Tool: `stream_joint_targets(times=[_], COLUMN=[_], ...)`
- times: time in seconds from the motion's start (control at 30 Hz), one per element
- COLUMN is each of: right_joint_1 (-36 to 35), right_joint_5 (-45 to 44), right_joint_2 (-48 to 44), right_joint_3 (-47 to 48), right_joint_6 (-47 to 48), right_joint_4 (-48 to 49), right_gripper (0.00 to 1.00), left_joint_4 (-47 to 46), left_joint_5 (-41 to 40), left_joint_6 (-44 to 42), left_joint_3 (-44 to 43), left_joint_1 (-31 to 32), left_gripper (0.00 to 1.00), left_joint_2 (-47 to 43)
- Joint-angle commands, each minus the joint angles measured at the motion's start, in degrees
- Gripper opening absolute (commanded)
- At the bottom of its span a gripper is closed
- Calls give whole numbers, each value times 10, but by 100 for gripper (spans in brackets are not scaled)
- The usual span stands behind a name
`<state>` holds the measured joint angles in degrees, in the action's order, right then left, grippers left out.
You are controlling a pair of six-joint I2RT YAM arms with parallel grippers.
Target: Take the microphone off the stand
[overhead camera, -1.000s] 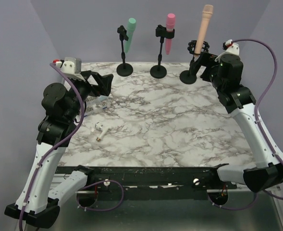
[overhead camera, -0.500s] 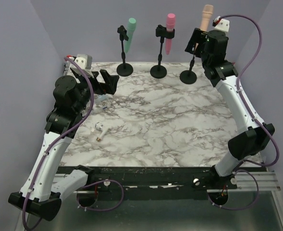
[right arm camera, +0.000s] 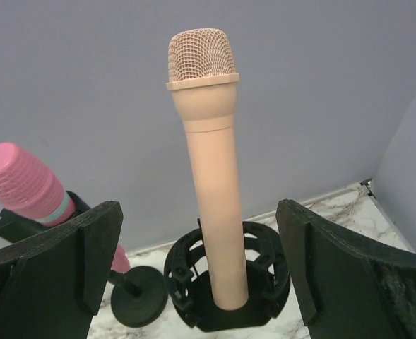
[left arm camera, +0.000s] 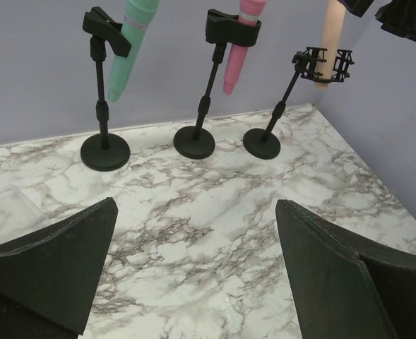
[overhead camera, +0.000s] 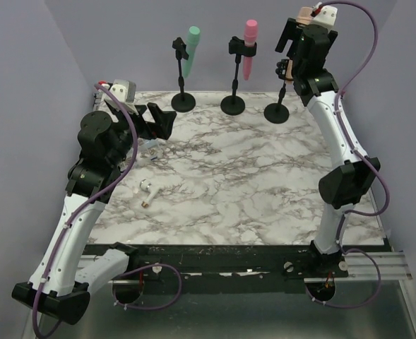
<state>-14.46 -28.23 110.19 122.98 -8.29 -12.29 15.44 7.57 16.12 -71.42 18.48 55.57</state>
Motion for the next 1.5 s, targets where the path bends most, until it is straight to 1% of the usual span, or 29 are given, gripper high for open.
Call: stream_joint_targets(times=[0.0, 0.13, 0.2, 0.3, 0.37, 0.5, 0.7, 0.83, 0.93, 1.03, 1.13, 1.23, 1.33, 1.47], right_joint_1=[16, 21, 22, 27, 33, 39, 39, 39, 39, 39, 39, 39, 39, 39], right_joint_5=[-11, 0, -8, -15, -8, 6, 28, 43, 42, 46, 47, 47, 47, 49], right_joint_2=[49, 84, 99, 113, 121, 134, 145, 146, 148, 149, 146, 140, 133, 126], right_joint_3=[43, 73, 83, 86, 89, 100, 110, 113, 115, 121, 126, 128, 129, 136], right_joint_6=[28, 49, 60, 68, 69, 71, 77, 77, 77, 77, 95, 98, 98, 97], right_joint_4=[27, 30, 30, 35, 36, 38, 45, 49, 53, 54, 56, 59, 61, 63], right_gripper=[100, 100, 100, 98, 95, 86, 69, 63, 56, 49, 39, 33, 25, 21], left_joint_4=[-16, -16, -16, -16, -17, -20, -19, -19, -18, -17, -17, -17, -16, -16], left_joint_5=[14, 19, 22, 22, 23, 24, 25, 24, 24, 22, 21, 20, 18, 16], left_joint_6=[3, 6, 7, 8, 9, 10, 10, 10, 10, 9, 8, 8, 7, 6], left_joint_3=[8, 8, 8, 8, 9, 11, 12, 11, 10, 10, 11, 11, 11, 11], left_joint_1=[1, 1, 1, 1, 1, 1, 1, 1, 1, 2, 2, 4, 6, 8], left_gripper=[99, 99, 99, 99, 99, 99, 98, 99, 99, 99, 99, 99, 98, 99], left_joint_2=[4, 9, 11, 15, 16, 19, 24, 25, 27, 29, 29, 29, 29, 30])
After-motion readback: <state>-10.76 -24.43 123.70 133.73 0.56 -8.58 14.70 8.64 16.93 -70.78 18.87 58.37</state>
